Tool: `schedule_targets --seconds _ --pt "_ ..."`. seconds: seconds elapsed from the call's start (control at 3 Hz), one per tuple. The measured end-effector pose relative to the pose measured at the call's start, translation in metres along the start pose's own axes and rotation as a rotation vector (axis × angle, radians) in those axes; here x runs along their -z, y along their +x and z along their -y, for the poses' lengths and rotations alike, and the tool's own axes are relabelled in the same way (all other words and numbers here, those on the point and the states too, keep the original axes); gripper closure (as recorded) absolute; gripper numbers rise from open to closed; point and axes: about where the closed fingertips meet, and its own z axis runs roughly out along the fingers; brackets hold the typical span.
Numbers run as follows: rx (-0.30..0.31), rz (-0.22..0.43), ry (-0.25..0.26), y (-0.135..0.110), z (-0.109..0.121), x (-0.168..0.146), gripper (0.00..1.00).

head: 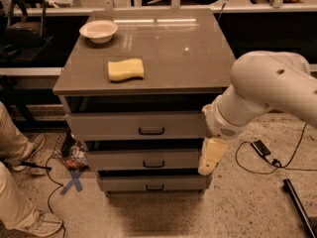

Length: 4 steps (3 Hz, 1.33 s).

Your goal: Open top drawer

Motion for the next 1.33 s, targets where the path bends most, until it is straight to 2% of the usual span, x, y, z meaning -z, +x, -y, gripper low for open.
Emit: schedule_targets --seconds 0.33,0.67,1.0,1.33 --pt "0.009 -0.048 0.064 0.001 0.029 -0.031 0.0" --pt "0.018 -0.053 0.128 -0.002 0.062 -0.052 0.0" --pt "0.02 -0.038 0.151 -0.006 0.088 -0.072 0.0" --pt "0.025 -0.016 0.139 -0.012 0.11 -0.095 0.0"
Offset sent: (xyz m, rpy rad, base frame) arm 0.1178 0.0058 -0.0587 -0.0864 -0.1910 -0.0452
